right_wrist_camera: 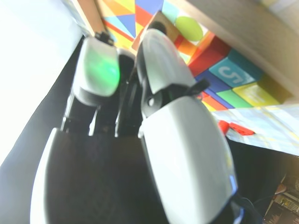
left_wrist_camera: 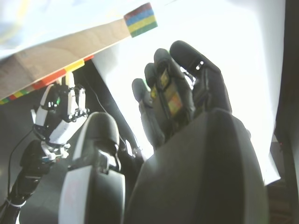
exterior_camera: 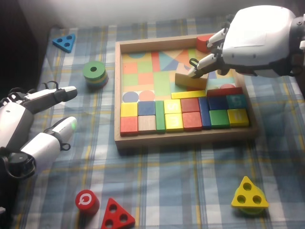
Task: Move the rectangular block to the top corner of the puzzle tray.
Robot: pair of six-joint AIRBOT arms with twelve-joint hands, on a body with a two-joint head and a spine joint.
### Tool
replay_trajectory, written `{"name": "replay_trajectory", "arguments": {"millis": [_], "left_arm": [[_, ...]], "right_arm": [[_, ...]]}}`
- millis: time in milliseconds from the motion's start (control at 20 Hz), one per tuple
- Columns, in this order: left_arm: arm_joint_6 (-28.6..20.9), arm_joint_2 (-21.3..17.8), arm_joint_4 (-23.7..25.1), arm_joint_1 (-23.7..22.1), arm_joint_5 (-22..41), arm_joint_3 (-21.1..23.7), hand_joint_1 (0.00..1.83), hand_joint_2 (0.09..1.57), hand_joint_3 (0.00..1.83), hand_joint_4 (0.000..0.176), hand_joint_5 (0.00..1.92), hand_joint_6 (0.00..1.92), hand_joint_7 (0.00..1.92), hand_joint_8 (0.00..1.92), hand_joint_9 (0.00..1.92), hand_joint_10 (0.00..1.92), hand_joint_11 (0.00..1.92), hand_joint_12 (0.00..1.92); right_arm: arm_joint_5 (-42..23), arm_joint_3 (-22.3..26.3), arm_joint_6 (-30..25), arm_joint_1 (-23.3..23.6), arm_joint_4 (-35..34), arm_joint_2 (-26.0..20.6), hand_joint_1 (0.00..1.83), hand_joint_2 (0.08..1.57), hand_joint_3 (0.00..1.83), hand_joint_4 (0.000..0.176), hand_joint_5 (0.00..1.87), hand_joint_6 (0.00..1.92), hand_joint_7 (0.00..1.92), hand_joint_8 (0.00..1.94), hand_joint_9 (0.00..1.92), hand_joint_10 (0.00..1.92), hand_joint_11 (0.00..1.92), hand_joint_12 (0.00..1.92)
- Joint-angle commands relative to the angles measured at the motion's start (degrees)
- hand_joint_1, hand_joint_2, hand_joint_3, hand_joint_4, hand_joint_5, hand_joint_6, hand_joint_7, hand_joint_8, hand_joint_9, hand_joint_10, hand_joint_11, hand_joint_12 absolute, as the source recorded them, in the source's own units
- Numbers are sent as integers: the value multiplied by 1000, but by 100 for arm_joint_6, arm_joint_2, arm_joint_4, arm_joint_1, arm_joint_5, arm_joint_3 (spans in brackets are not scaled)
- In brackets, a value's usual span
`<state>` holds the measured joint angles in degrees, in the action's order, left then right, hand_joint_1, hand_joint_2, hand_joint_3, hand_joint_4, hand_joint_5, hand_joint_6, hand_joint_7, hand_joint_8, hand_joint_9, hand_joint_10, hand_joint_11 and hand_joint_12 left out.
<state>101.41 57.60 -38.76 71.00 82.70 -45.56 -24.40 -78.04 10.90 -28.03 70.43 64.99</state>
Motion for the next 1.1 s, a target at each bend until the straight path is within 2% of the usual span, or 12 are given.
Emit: {"name": "replay_trajectory", "arguments": {"millis": [0,200,300,350,400,500,650,700,750,800,1000,1050], "left_arm": [[-49,-47,229,-20,643,14,582,1361,1,26,576,0,510,1,470,3,0,1124],[-49,-49,229,-20,642,13,568,1361,0,19,580,1,513,0,476,3,0,1132],[-49,-49,229,-20,639,14,578,1363,1,13,590,1,518,0,485,4,0,1150],[-49,-49,229,-20,639,14,572,1361,1,9,595,2,515,0,475,1,0,1121],[-49,-49,229,-20,640,15,586,1354,0,18,600,2,522,2,485,5,0,1172],[-49,-51,229,-19,640,17,534,1366,4,26,585,1,507,1,482,2,0,1169],[-49,-51,229,-19,636,18,614,1360,0,5,585,1,525,4,501,8,0,1223],[-49,-50,229,-19,639,17,603,1358,0,11,582,0,528,4,504,9,0,1233],[-49,-49,229,-19,639,18,602,1356,0,20,579,0,529,4,506,9,0,1237],[-49,-49,229,-19,638,19,589,1351,0,15,589,3,534,5,507,9,0,1235],[-49,-51,229,-17,649,25,582,1353,0,27,578,1,527,1,504,4,0,1210],[-49,-51,229,-17,648,26,600,1356,1,23,575,0,521,0,500,2,0,1205]], "right_arm": [[-112,0,25,72,-83,-12,1501,1209,7,23,521,6,1062,1941,1279,1921,1349,1921],[-23,0,25,72,-39,-64,1434,1235,9,35,489,2,937,1941,1130,1921,1194,1921],[27,0,25,72,-5,-84,1476,1217,0,2,523,7,952,1941,1127,1921,1197,1921],[69,-4,26,72,14,-102,1471,1222,0,20,526,5,949,1941,1113,1921,1188,1921],[114,-19,26,72,34,-114,1475,1221,0,57,534,5,944,1941,1095,1921,1167,1921],[163,-56,26,72,62,-115,1465,1221,0,59,529,1,953,1941,1104,1921,1175,1921],[272,-117,26,72,111,-115,1424,1233,5,39,524,1,1051,1941,1213,1921,1272,1921],[300,-142,26,72,111,-115,1420,1240,7,35,522,0,1058,1941,1222,1921,1279,1921],[328,-170,26,72,111,-115,1402,1244,7,68,535,3,1042,1941,1205,1921,1256,1921],[356,-198,26,72,111,-115,1378,1246,7,79,540,4,1043,1941,1211,1921,1255,1921],[445,-318,27,71,110,-115,1351,1258,8,75,535,2,1104,1941,1285,1921,1346,1921],[465,-347,27,70,110,-114,1329,1262,9,85,535,1,1097,1941,1270,1921,1326,1921]]}}
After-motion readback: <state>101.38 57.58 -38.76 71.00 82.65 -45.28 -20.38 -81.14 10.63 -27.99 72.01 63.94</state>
